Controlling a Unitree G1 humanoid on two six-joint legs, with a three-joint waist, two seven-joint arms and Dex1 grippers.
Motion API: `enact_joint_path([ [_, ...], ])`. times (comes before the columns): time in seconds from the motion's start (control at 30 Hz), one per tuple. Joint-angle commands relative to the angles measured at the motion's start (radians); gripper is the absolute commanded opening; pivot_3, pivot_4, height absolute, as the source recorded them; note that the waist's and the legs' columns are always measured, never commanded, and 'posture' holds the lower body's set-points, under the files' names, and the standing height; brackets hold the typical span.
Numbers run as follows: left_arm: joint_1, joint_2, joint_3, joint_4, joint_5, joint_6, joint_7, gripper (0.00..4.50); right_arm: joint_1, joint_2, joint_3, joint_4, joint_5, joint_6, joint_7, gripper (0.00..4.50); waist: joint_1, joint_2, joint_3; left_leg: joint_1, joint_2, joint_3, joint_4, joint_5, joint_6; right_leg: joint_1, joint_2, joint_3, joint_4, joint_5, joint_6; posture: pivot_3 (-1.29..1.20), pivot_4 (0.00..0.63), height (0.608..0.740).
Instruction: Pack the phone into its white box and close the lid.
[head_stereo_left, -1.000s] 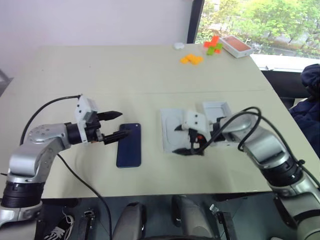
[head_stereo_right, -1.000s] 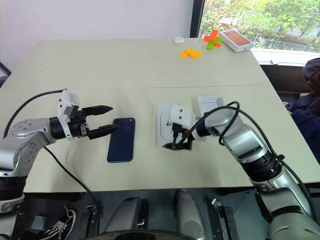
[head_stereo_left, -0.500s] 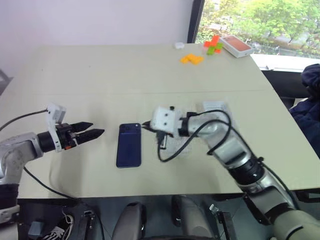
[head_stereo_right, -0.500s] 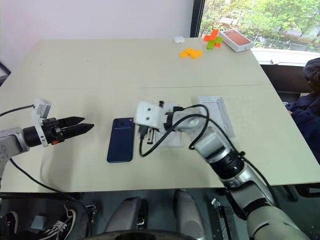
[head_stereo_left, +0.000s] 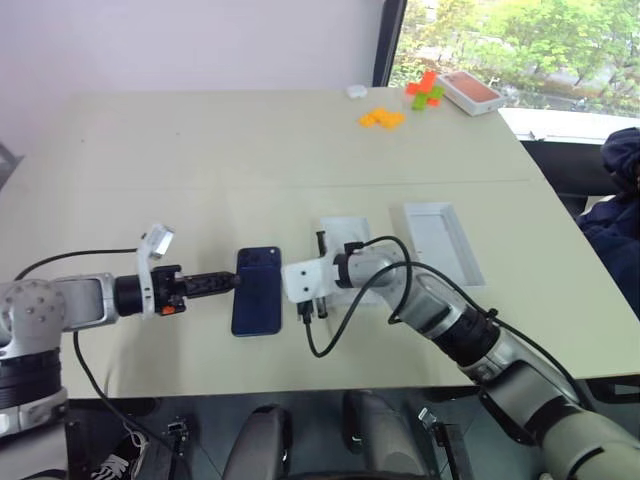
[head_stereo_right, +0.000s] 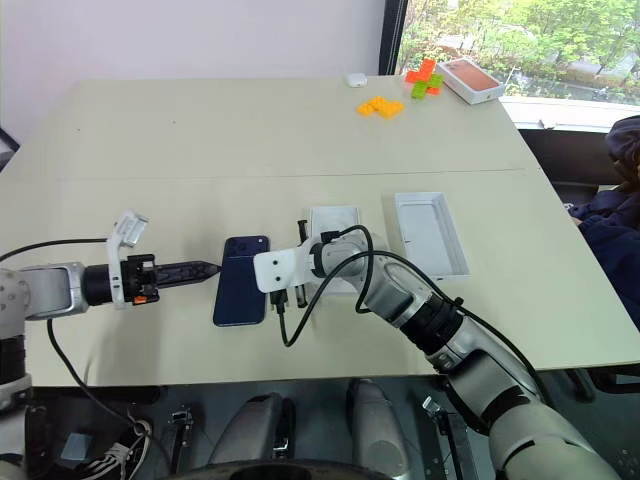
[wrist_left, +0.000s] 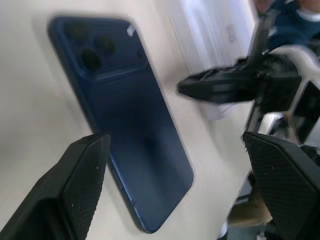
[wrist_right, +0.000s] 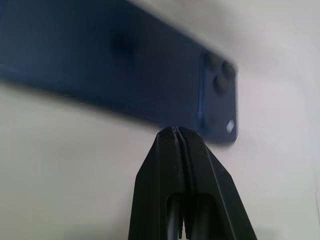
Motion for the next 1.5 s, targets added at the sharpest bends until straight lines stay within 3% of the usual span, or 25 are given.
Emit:
enact_joint_path([
  [0.03,-0.005,0.005,0.039,-0.009,0.018,0.028,0.05,4.5,-0.011,0.012,-0.012,-0.005,-0.019,-0.034,0.01,0.08,-0.005,0.0,0.0,0.0,0.0,-0.001,0.0,0.0,-0.001,0.0,0.001,0.0,0.0,0.0,0.0,0.0,0.15,0.74],
  [0.13,-0.02,-0.017,0.073,0.019,0.018,0.057,0.081,4.5,-0.011,0.015,-0.014,0.006,-0.036,-0.047,0.011,0.08,-0.011,0.0,0.0,0.0,0.0,-0.002,0.0,0.001,-0.002,0.0,0.001,-0.001,0.0,0.0,-0.001,0.0,0.15,0.74],
  [0.27,-0.053,-0.081,0.085,0.069,0.052,0.058,0.251,4.5,-0.003,0.034,-0.024,0.022,-0.04,-0.045,0.007,0.08,-0.008,-0.001,0.0,0.0,-0.001,-0.004,0.0,0.002,-0.003,0.0,-0.001,-0.001,0.0,0.0,-0.001,0.0,0.15,0.74],
  [0.83,-0.007,-0.26,0.084,0.086,-0.284,0.058,0.664,4.5,-0.001,0.09,-0.017,0.059,-0.074,-0.052,0.009,0.08,0.013,0.001,-0.003,0.002,-0.005,-0.009,-0.001,0.003,-0.006,0.005,-0.005,-0.005,0.0,0.0,-0.001,0.0,0.15,0.74],
  [1.07,-0.011,-0.281,0.097,0.14,-0.371,0.058,0.767,4.5,-0.009,0.132,-0.01,0.076,-0.066,-0.057,0.026,0.08,0.01,0.002,-0.007,0.004,-0.006,-0.01,-0.002,0.003,-0.006,0.007,-0.006,-0.006,0.0,0.0,-0.001,0.0,0.15,0.74],
  [1.33,-0.063,-0.355,0.098,0.176,-0.509,0.052,0.895,4.5,0.002,0.141,-0.016,0.081,-0.074,-0.061,0.033,0.08,0.019,0.003,-0.008,0.016,-0.008,-0.012,-0.006,0.003,-0.005,0.02,-0.007,-0.008,-0.004,-0.003,-0.002,0.0,0.15,0.74],
  [1.5,-0.056,-0.326,0.095,0.2,-0.564,0.03,0.957,4.5,0.005,0.133,-0.028,0.084,-0.078,-0.064,0.031,0.08,0.013,0.003,-0.008,0.015,-0.01,-0.013,-0.006,0.002,-0.005,0.02,-0.009,-0.008,-0.004,-0.002,0.001,0.0,0.15,0.74],
])
